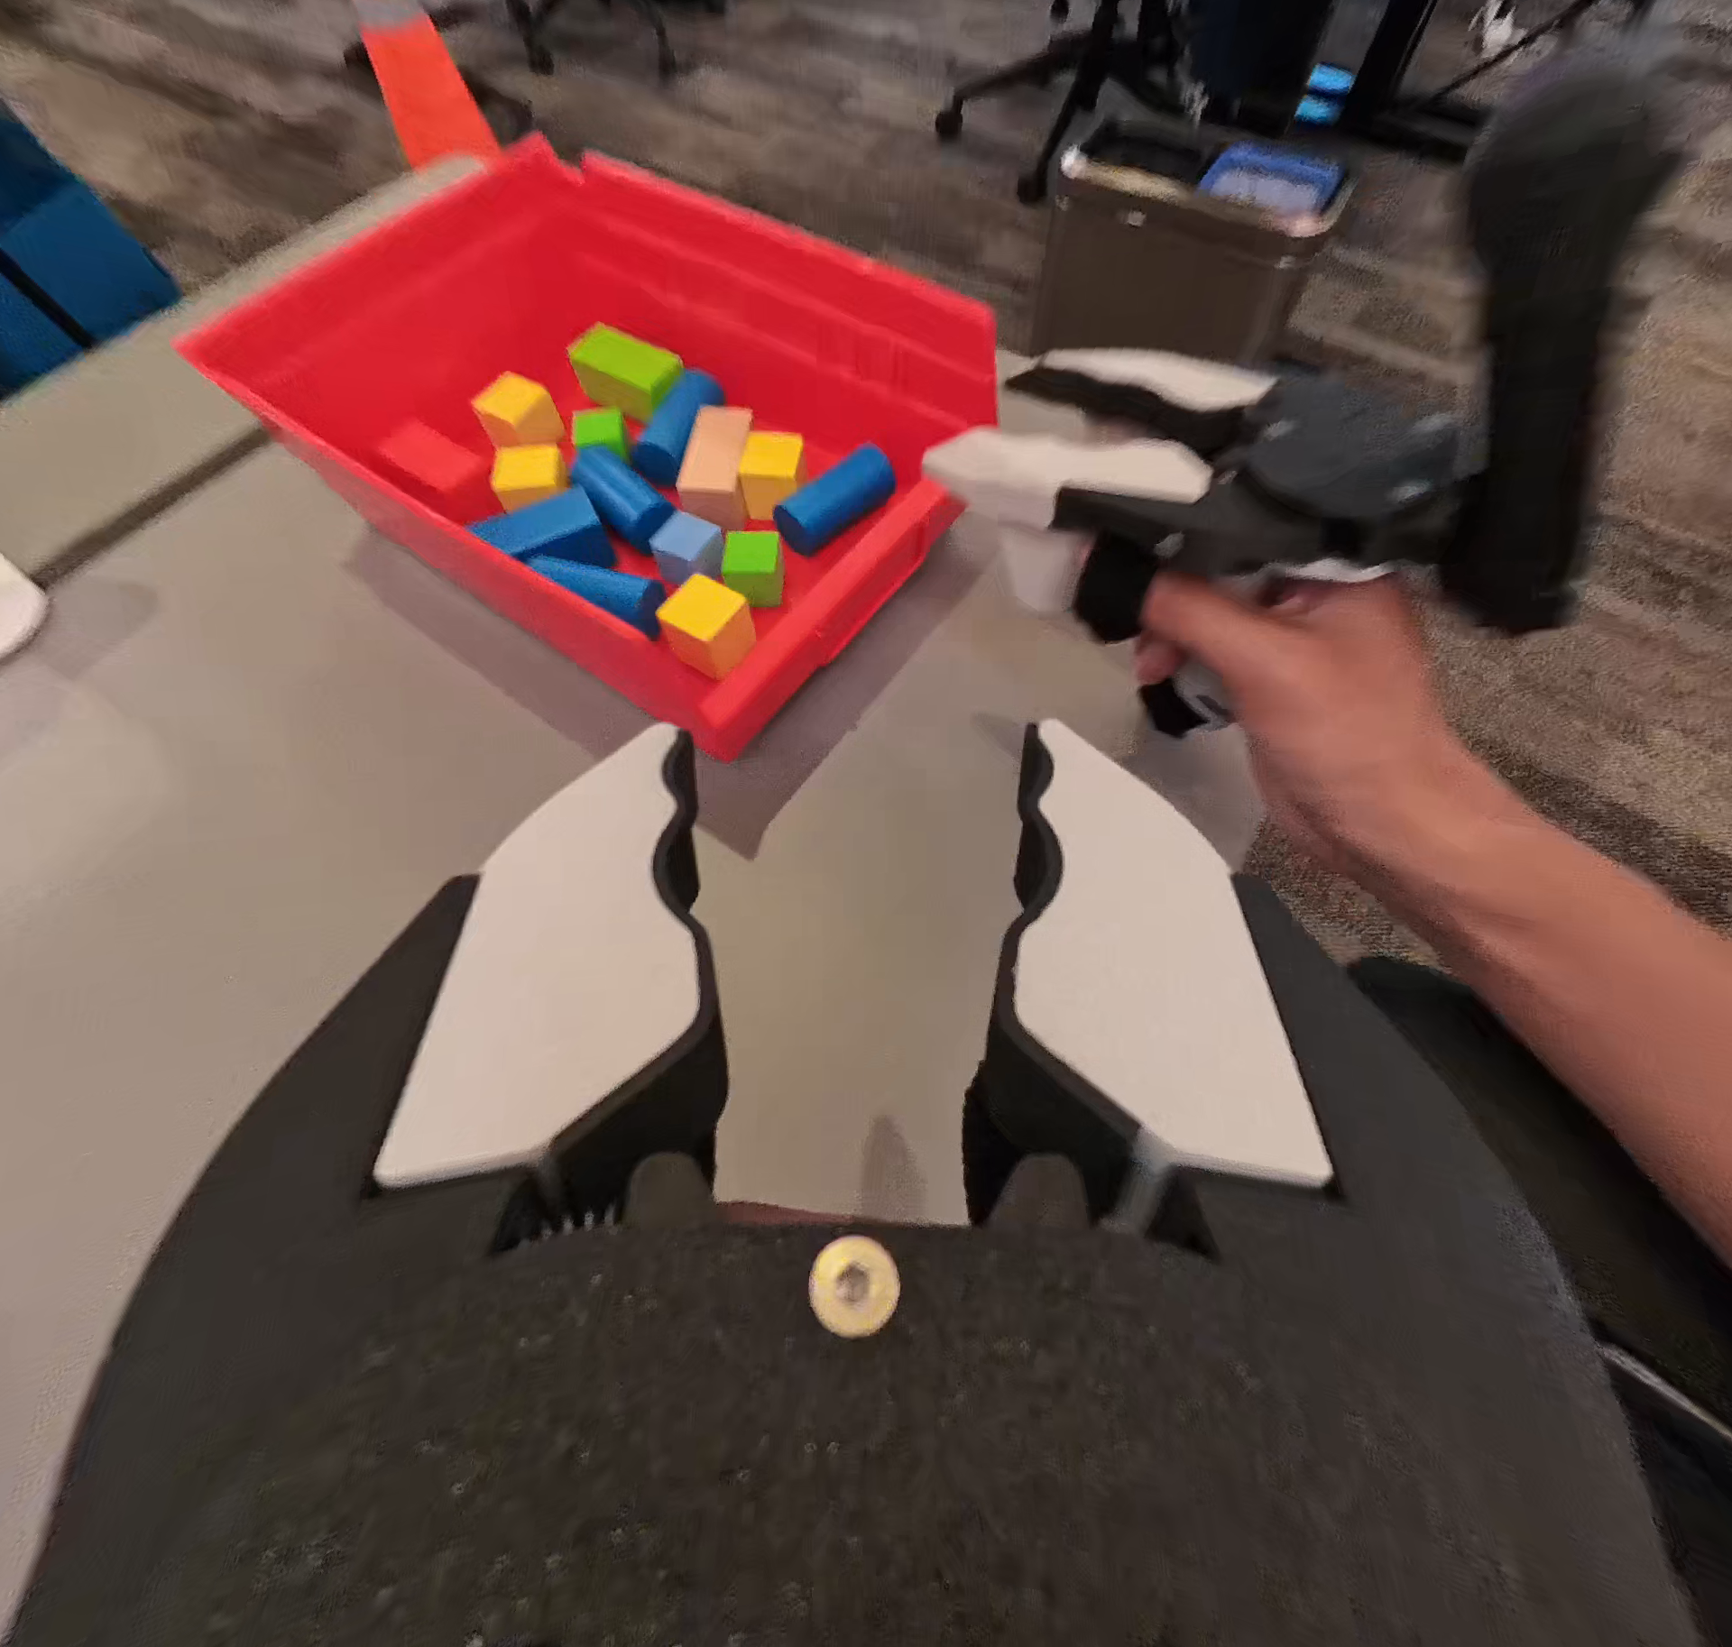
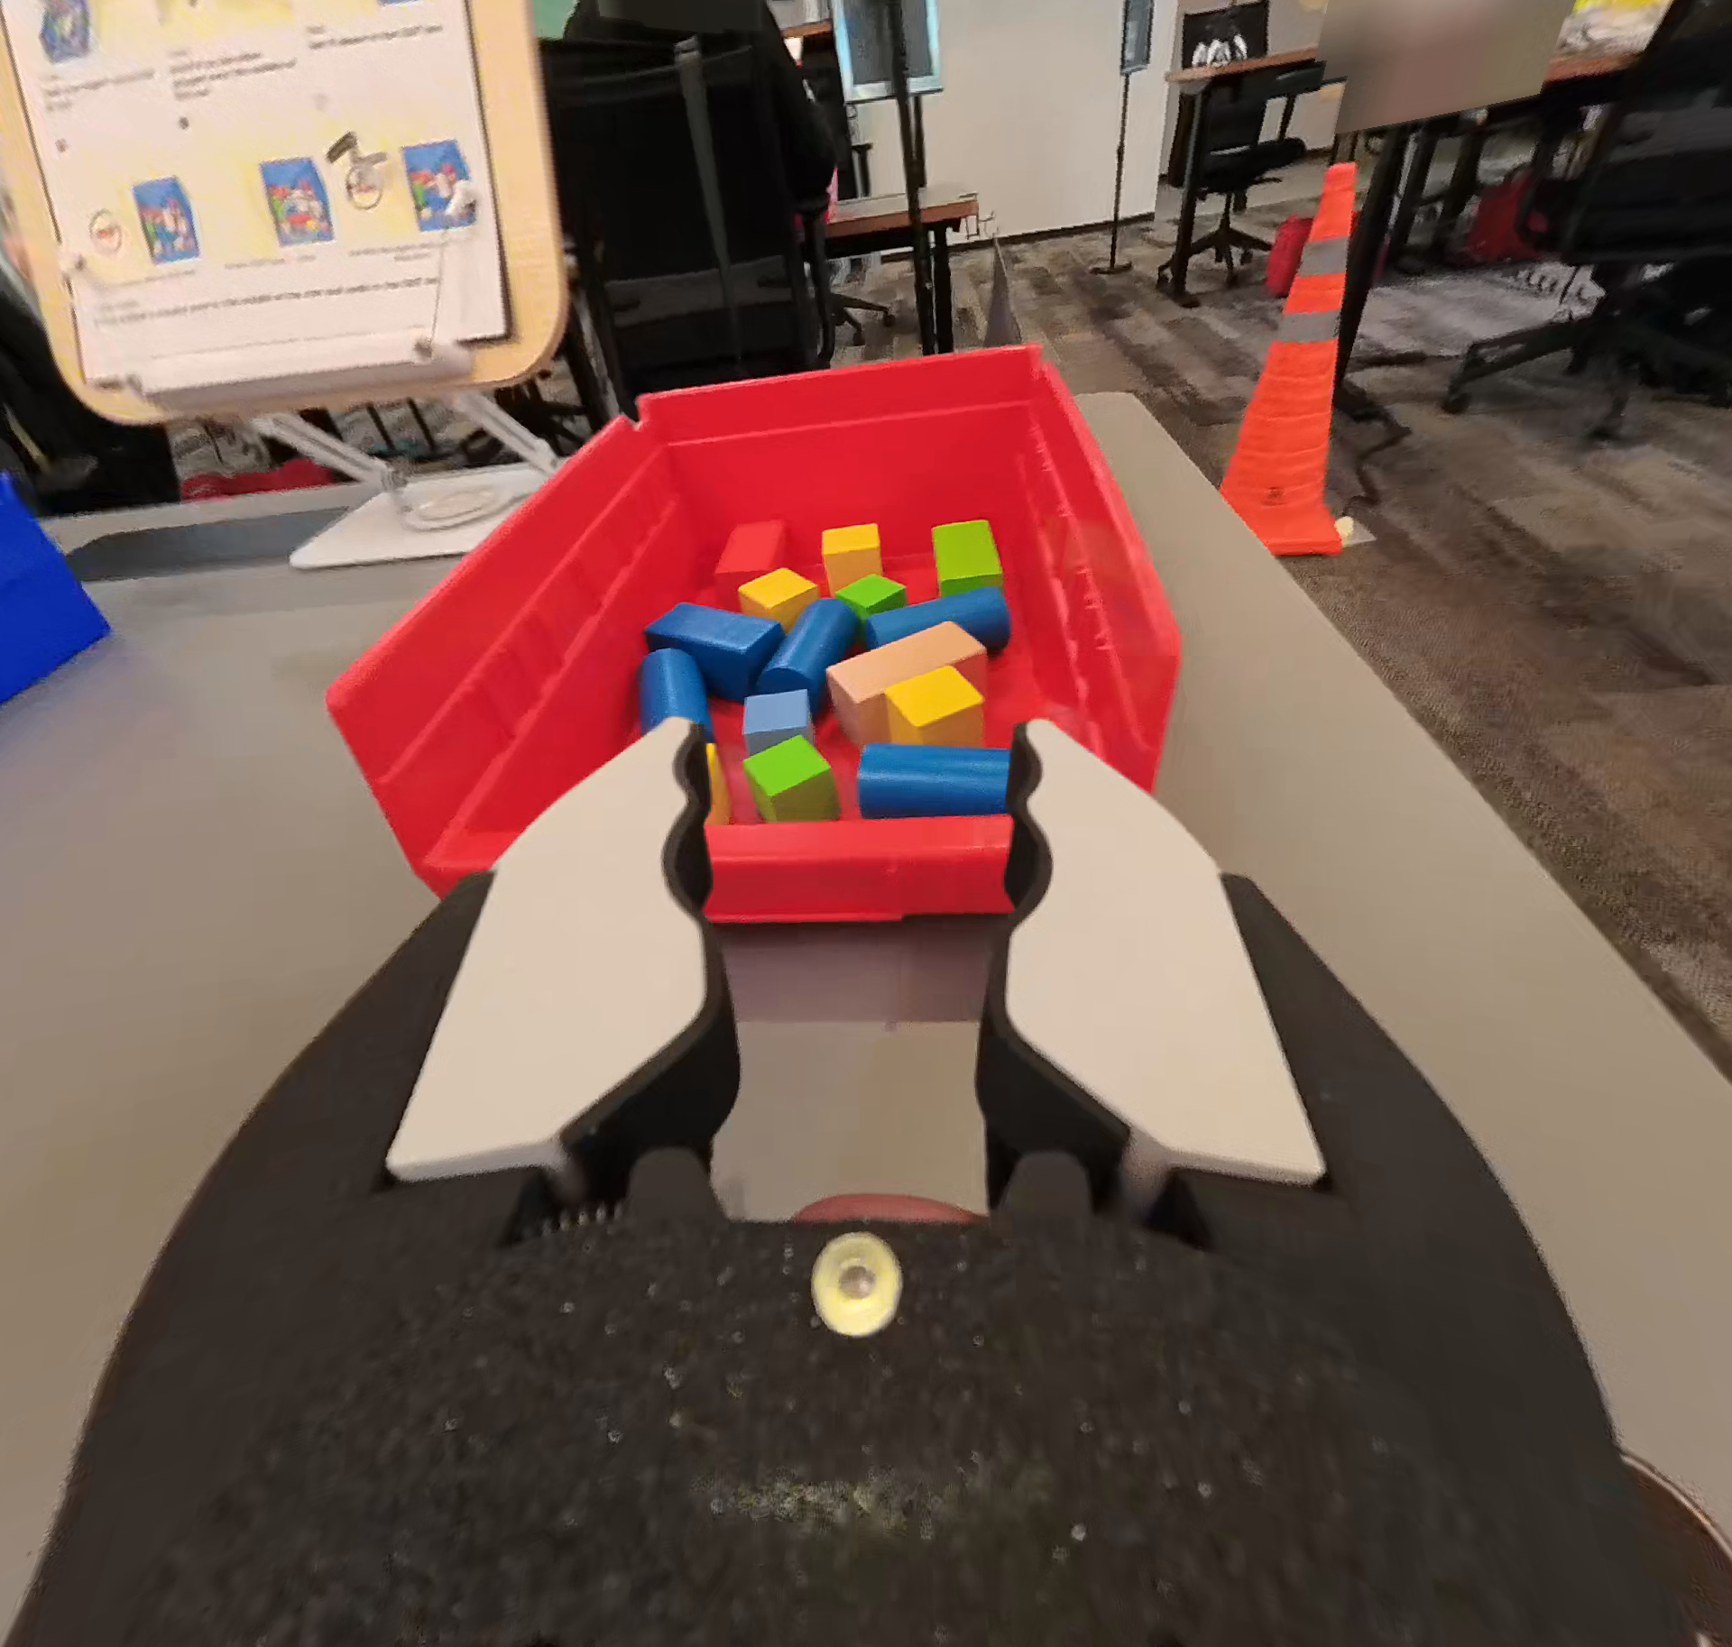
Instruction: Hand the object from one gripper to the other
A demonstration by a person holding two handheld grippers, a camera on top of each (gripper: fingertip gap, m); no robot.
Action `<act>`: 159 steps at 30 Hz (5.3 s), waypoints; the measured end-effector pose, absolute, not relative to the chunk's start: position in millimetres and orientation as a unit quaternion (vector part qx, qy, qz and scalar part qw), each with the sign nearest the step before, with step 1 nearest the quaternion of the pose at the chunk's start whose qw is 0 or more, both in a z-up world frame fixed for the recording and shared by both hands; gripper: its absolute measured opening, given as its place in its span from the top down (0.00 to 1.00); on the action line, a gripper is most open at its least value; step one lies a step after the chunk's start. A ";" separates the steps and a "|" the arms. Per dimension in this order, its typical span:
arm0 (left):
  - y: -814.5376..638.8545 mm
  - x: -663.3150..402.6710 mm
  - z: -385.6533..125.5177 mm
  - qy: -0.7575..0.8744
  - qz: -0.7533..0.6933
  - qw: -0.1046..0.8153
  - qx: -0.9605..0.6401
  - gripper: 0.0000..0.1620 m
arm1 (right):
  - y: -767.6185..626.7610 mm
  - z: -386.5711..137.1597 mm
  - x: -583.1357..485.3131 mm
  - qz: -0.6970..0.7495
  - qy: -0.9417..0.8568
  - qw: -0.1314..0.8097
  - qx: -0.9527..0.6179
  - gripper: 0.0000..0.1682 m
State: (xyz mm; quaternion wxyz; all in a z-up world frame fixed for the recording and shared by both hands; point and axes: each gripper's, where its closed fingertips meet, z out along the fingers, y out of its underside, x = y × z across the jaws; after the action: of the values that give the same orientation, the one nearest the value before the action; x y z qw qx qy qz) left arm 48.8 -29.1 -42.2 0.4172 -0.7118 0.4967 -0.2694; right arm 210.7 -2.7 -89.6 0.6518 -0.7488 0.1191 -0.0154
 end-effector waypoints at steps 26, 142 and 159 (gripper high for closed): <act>104.7 103.2 -140.4 0.306 -0.238 0.448 -0.806 0.77 | 24.3 -126.6 257.1 -0.076 0.213 0.579 -0.784 0.66; 173.2 -284.9 -135.1 0.168 -0.162 0.488 -0.841 0.98 | 201.1 -166.6 -164.3 0.179 -0.625 -0.055 -0.758 0.67; 175.0 -284.0 -135.2 0.172 -0.164 0.487 -0.841 0.98 | 234.4 -181.4 -152.5 0.151 -0.581 -0.055 -0.798 0.58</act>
State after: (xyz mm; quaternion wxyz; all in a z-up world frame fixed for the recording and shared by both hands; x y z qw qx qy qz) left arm -284.0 175.0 -135.2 0.4866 -0.8407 0.1720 -0.1639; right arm -152.5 234.4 -181.4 -0.0548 -0.7978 -0.5810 0.1513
